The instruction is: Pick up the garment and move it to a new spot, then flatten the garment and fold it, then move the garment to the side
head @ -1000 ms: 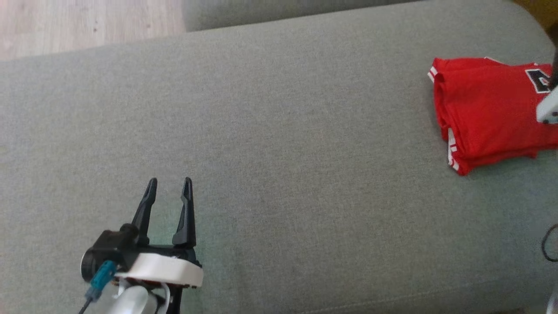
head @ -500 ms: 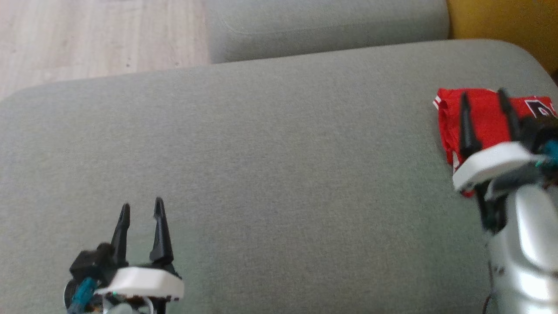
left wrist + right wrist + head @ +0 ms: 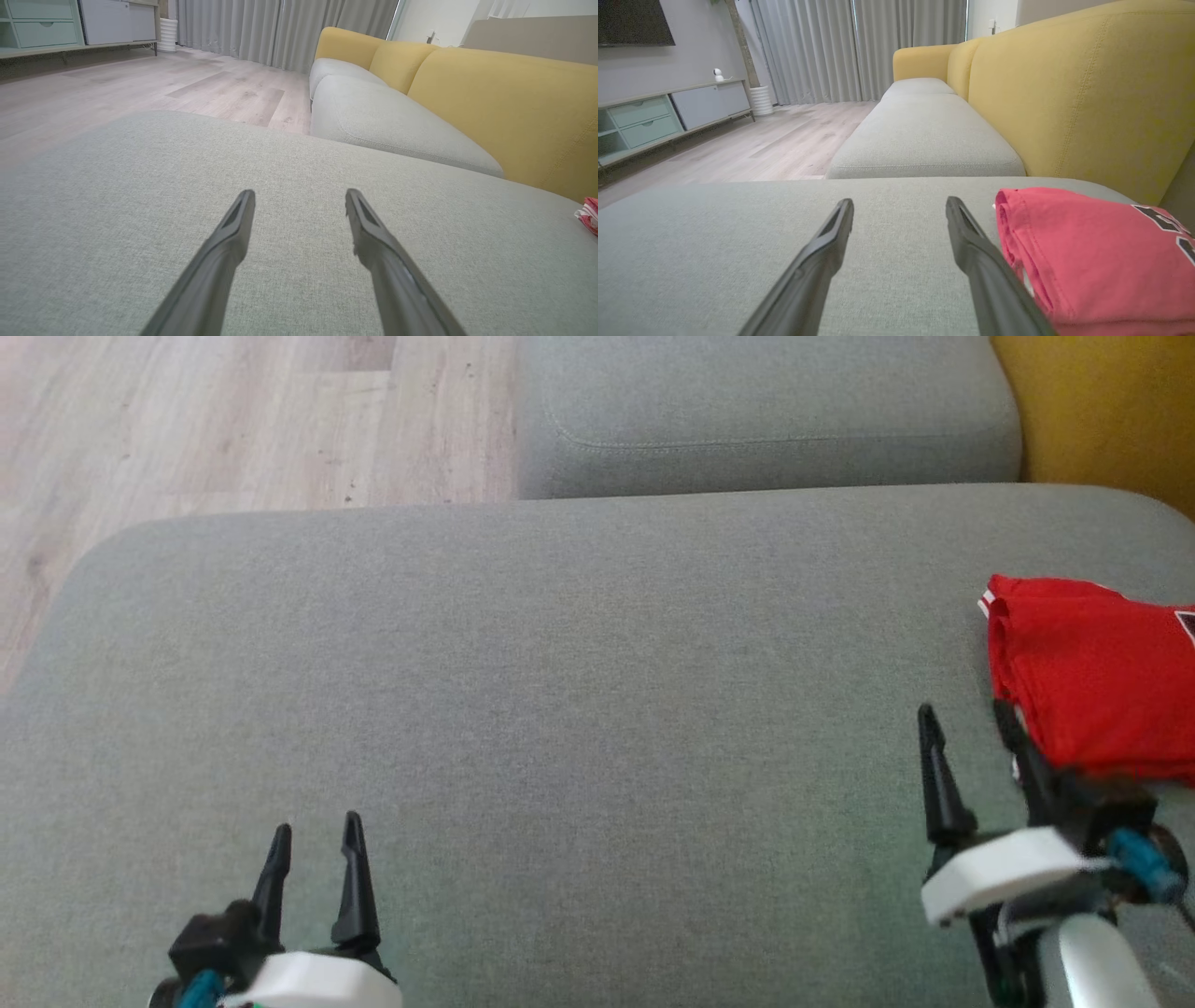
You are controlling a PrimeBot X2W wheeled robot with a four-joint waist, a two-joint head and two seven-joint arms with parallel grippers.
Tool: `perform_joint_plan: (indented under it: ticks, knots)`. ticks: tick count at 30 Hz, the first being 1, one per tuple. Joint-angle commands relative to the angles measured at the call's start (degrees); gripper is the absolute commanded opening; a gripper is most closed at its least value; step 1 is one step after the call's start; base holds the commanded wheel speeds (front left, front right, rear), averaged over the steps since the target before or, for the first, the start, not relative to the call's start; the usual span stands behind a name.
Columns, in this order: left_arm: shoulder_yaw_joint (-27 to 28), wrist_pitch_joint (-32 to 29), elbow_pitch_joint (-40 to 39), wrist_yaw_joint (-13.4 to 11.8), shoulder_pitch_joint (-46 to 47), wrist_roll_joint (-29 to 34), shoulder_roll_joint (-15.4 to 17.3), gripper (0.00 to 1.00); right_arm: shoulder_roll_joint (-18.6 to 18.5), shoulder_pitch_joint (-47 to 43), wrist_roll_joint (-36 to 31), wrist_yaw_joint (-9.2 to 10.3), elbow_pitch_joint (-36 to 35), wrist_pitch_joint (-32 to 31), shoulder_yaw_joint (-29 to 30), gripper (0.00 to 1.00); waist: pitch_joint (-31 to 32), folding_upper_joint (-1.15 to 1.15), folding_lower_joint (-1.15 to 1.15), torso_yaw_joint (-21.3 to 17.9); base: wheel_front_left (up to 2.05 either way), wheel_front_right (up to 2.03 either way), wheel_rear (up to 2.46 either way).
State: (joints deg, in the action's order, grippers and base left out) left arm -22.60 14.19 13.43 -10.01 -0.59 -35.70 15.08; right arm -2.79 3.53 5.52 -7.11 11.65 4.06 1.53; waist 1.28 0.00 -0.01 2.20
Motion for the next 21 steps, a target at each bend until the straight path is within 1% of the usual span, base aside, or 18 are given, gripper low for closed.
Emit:
perform_joint_plan:
  ticks: [1, 3, 8, 21]
  knots:
    - [1.4, 0.2, -1.3, 0.2, 1.6, 0.7, 0.5, 1.00, -0.1, 0.2, -0.6, -0.37, -3.0, 0.9, -1.9, 1.00, 0.2, 0.00, 0.01, 0.3, 0.00, 0.00, 0.00]
    - [0.6, -0.1, -1.1, 0.1, 1.4, 0.9, 0.2, 1.00, -0.1, -2.3, 0.3, -0.37, -4.2, 1.2, -2.0, 1.00, 0.5, 0.00, 0.01, 0.6, 0.00, 0.00, 0.00]
    - [-0.2, -0.5, -1.1, -0.1, 1.4, 1.1, 0.0, 1.00, -0.1, -5.1, 1.6, -0.37, -5.0, 1.2, -2.3, 1.00, 0.9, 0.00, 0.01, 0.7, 0.00, 0.00, 0.00]
    - [-0.8, -1.0, -1.6, -0.6, 1.6, 1.2, 0.4, 1.00, -0.1, -6.2, 3.5, -0.37, -4.8, 1.6, -3.4, 1.00, 1.2, 0.00, 0.01, 0.6, 0.00, 0.00, 0.00]
